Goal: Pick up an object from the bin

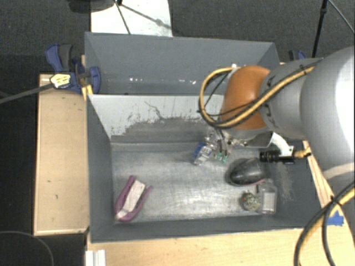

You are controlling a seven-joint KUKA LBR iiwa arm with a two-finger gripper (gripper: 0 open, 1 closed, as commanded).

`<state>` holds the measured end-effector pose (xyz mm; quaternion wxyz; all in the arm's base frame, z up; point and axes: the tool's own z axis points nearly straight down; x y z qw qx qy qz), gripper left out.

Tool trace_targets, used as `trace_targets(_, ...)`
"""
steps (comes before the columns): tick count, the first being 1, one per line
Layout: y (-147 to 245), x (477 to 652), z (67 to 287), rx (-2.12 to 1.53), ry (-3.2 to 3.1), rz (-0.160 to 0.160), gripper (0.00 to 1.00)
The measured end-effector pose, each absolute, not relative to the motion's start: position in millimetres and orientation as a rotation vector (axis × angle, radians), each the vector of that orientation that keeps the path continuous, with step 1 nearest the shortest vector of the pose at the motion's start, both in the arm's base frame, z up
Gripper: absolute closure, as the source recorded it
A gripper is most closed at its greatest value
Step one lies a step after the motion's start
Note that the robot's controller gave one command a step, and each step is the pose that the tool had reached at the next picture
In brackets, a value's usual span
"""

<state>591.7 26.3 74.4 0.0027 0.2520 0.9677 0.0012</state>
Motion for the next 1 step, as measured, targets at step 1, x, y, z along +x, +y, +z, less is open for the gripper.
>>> trace_targets(1, 7.6, 581.0, 212.1, 0.83, 3.02, 0.004, 1.0)
